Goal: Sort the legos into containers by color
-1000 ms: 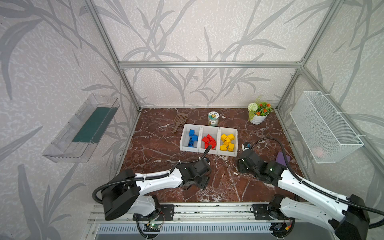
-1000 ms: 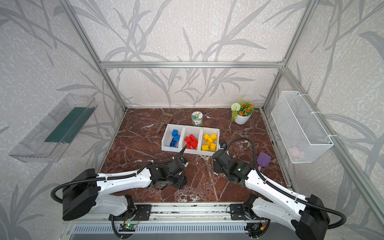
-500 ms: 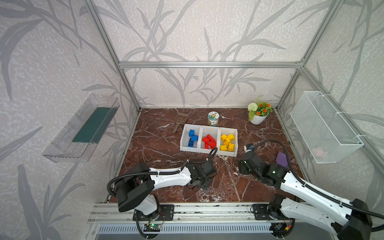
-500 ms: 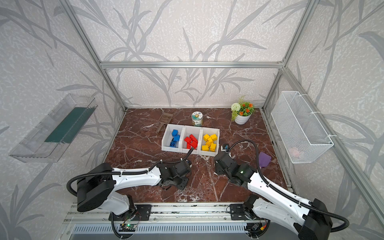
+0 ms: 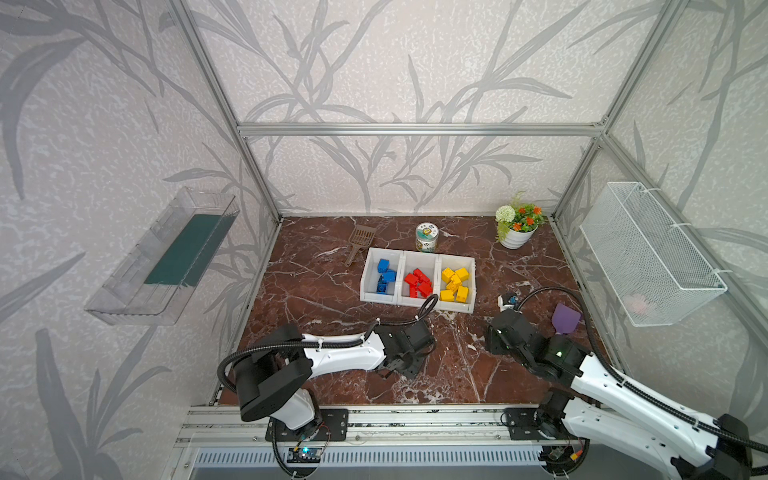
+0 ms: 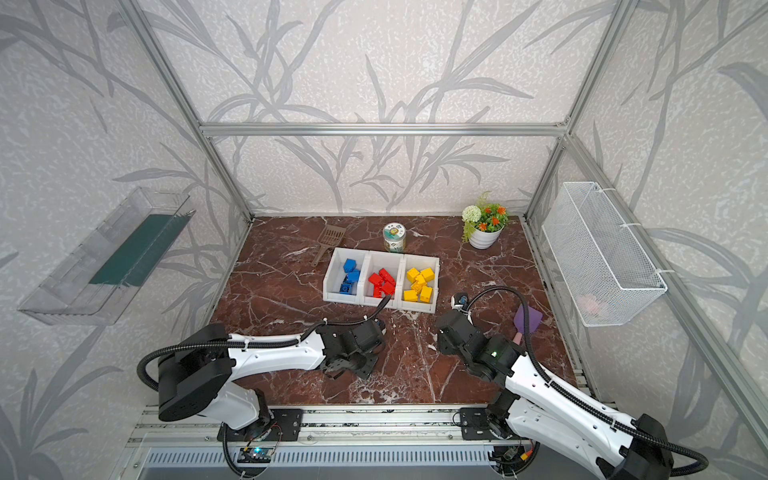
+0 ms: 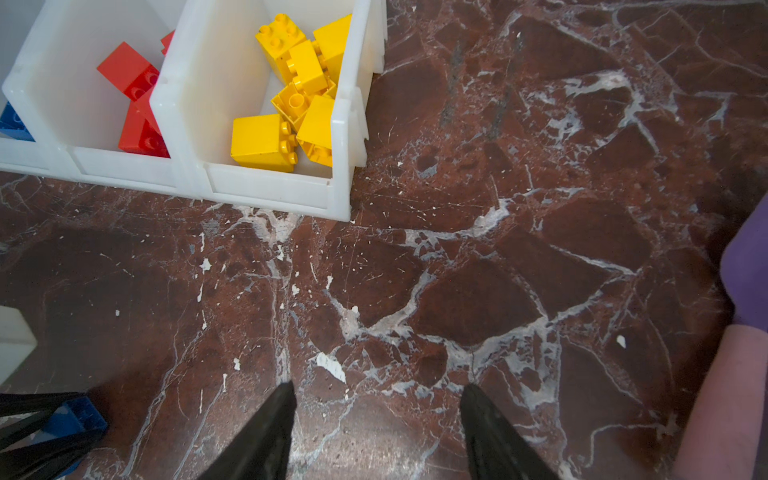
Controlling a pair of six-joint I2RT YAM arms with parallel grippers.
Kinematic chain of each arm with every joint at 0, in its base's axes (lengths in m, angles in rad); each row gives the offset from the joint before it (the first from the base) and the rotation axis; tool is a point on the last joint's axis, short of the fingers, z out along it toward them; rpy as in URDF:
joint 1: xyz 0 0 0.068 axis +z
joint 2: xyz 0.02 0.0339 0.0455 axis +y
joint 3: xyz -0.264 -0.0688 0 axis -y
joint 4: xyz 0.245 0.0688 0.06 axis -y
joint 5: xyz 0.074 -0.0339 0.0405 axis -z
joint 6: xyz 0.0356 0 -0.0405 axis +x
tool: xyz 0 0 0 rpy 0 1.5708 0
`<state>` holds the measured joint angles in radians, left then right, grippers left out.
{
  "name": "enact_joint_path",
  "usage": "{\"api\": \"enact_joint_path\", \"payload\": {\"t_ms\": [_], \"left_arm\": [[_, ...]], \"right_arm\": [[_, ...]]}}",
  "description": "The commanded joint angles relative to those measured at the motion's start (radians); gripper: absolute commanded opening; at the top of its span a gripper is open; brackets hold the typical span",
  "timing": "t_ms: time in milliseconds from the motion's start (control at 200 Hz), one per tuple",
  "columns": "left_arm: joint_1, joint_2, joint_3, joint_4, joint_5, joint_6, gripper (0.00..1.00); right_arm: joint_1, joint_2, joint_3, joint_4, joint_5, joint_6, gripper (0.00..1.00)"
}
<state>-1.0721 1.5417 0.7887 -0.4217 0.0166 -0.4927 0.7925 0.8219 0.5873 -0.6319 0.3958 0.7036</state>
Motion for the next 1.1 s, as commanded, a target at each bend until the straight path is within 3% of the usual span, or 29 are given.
{"api": "enact_joint_path", "payload": {"t_ms": [0, 120, 320, 545, 875, 955, 1015, 1095], "left_arm": [[0.009, -0.011, 0.073, -0.095, -0.082, 0.029, 0.24], [0.087, -0.054, 0.168, -0.156, -0.139, 0.135, 0.24], [0.346, -0.095, 0.294, -0.077, -0.147, 0.237, 0.25], [0.546, 0.037, 0.433, -0.045, -0.120, 0.292, 0.25], [0.636, 0.172, 0.496, -0.027, -0.123, 0.320, 0.29], [0.637, 0.185, 0.497, -0.013, -0.111, 0.315, 0.39], [0.638, 0.189, 0.499, -0.013, -0.120, 0.307, 0.55], [0.639, 0.189, 0.500, -0.014, -0.133, 0.300, 0.61]], "right_arm": [[-0.004, -0.015, -0.005, -0.031, 0.029, 0.010, 0.64], [-0.004, -0.023, -0.003, -0.038, 0.034, 0.006, 0.64], [-0.004, -0.041, -0.001, -0.040, 0.031, 0.004, 0.64], [-0.004, -0.067, -0.001, -0.048, 0.011, 0.000, 0.63], [-0.003, -0.108, -0.001, -0.083, 0.011, 0.020, 0.62], [-0.004, -0.109, -0.002, -0.083, 0.011, 0.021, 0.62], [-0.003, -0.107, 0.002, -0.085, 0.011, 0.022, 0.63], [-0.003, -0.108, 0.007, -0.093, 0.012, 0.022, 0.62]]}}
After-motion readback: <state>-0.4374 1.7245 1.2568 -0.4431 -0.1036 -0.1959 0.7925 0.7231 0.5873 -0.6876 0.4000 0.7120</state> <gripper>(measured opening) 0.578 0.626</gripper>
